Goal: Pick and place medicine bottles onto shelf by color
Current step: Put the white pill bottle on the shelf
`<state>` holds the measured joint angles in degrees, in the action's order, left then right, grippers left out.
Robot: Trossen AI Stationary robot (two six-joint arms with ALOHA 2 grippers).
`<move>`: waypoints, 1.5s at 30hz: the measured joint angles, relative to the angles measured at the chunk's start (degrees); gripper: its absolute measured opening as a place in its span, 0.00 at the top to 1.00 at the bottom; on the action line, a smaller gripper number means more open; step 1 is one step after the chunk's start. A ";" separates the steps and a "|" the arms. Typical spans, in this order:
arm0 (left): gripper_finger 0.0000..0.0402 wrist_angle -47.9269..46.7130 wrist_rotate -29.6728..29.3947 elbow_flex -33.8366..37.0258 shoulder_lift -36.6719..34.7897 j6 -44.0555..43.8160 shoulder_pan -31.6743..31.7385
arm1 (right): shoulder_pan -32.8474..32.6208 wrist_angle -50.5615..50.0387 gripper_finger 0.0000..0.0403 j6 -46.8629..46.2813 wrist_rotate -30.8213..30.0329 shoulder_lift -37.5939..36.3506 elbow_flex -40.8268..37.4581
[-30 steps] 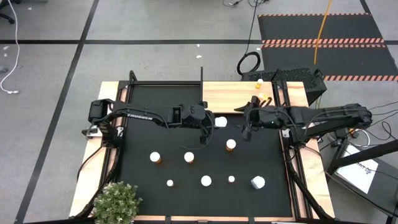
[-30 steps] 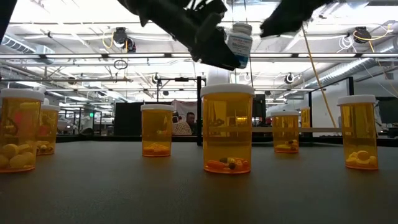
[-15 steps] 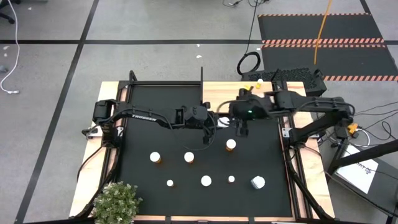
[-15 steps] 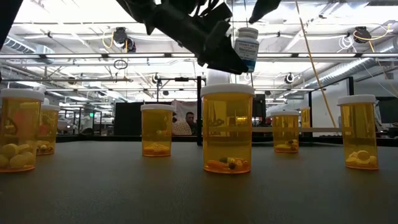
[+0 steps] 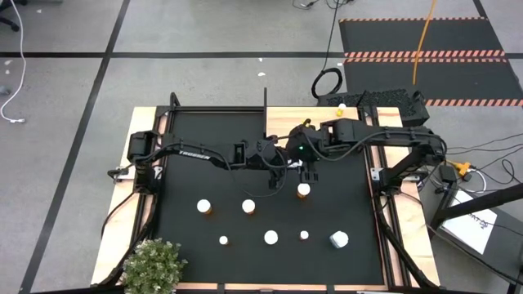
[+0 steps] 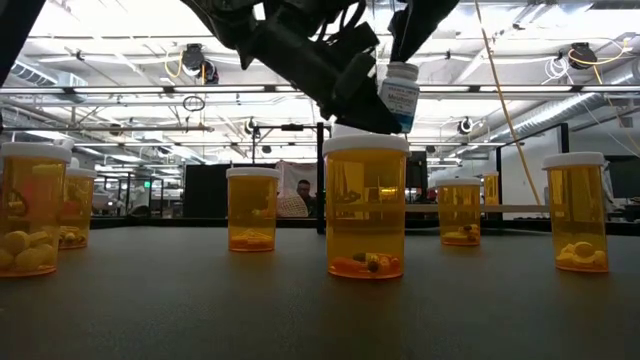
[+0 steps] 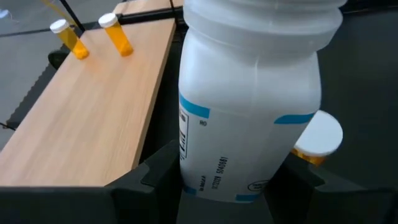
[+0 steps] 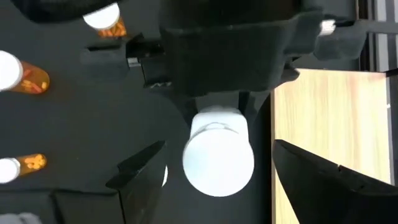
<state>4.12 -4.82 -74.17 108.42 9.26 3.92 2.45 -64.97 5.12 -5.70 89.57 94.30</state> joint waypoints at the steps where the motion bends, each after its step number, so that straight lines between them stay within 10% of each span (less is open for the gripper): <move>1: 0.55 0.02 0.02 0.00 0.00 -0.08 -0.02 | 0.09 0.06 0.30 0.12 0.02 0.19 0.00; 28: 0.54 1.48 0.48 -0.02 0.11 -2.38 -0.35 | 0.37 0.95 0.57 1.79 1.20 0.68 -3.32; 45: 0.08 -8.72 -1.42 -0.06 -4.99 -2.59 -1.07 | 8.15 -3.41 0.55 9.88 1.47 0.47 -3.34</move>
<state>-4.60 -6.24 -74.23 103.44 6.67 2.86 10.60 -68.38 15.01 -4.23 90.04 90.96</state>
